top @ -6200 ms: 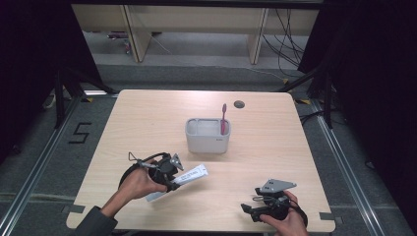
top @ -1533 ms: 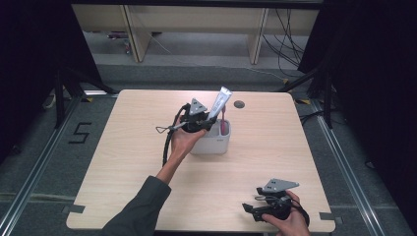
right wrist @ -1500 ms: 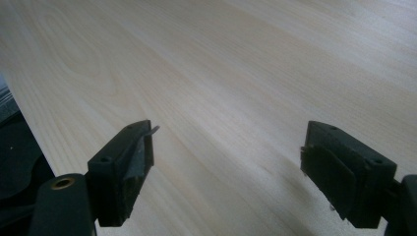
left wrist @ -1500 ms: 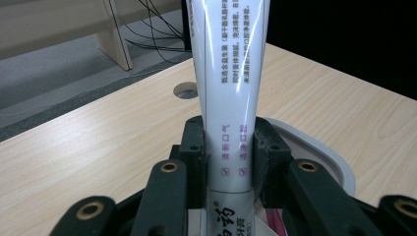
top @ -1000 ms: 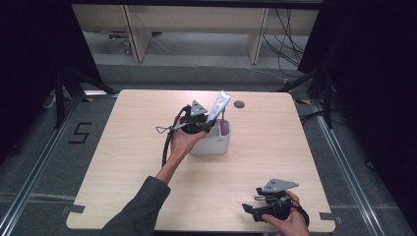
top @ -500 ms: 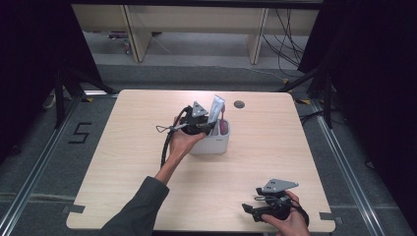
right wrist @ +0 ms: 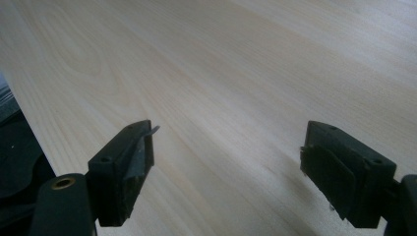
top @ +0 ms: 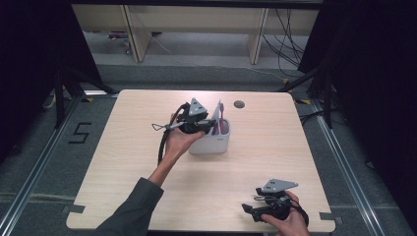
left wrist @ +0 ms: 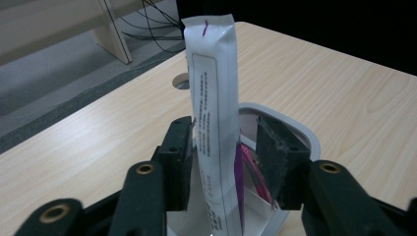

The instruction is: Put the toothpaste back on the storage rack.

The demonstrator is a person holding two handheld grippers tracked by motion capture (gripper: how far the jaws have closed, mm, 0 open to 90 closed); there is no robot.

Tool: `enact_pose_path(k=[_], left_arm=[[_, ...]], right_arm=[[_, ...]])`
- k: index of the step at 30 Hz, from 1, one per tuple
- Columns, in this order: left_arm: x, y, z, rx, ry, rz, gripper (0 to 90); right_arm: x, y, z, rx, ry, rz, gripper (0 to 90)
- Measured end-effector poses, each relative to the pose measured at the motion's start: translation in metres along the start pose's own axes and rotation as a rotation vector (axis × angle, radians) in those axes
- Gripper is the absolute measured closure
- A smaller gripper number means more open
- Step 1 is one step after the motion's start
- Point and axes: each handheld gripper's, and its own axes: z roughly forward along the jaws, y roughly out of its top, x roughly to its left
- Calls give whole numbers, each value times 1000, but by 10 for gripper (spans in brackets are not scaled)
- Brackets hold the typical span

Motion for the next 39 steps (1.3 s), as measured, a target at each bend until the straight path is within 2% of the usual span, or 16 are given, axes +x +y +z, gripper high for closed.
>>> enact_pose_path(k=[3, 7, 8, 9, 11, 14, 16, 20, 22, 27, 31, 32, 33, 36, 38, 39], left_arm=[[2, 0, -3, -3, -1, -20, 519], [4, 0, -11, 28, 5, -22, 436], [4, 0, -12, 27, 5, -26, 412], [4, 0, -14, 27, 8, -30, 398], [6, 0, -18, 30, 7, -46, 373], [8, 1, -26, 39, 9, -40, 344], [9, -1, -30, 6, 16, -55, 340], [13, -10, -35, 13, 17, -79, 329], [13, -14, -37, 8, 13, -89, 326], [16, -21, -45, 17, 19, -89, 315], [18, -27, -53, 13, 22, -99, 305], [19, -28, -55, 20, 20, -99, 300], [20, -30, -57, 16, 22, -101, 293], [20, -34, -62, -3, 13, -133, 291], [22, -38, -64, -1, 10, -122, 288], [22, -39, -65, -2, 14, -136, 286]], right_arm=[[-1, 0, 0, -3, 3, -1, 209], [-1, 0, -1, -5, -1, -3, 209], [-2, 1, -1, -9, -10, -22, 209], [0, 0, -1, -9, 0, -1, 209], [-1, 0, -1, -9, 0, 0, 209], [-1, 0, -1, -9, -1, 1, 209], [0, 0, -1, -9, -1, 5, 209], [-2, 0, -1, -15, -1, -13, 209], [-1, 0, -1, -12, -4, -4, 209], [0, 0, -1, -10, -4, 3, 209], [-2, 0, -1, -14, -4, -14, 209], [-1, 0, -1, -10, -4, 3, 209], [1, 0, -1, -5, -5, 16, 209], [0, 0, -1, -10, -4, -1, 209], [0, 0, -1, -10, -5, 0, 209], [0, 1, -1, -7, -6, 0, 209]])
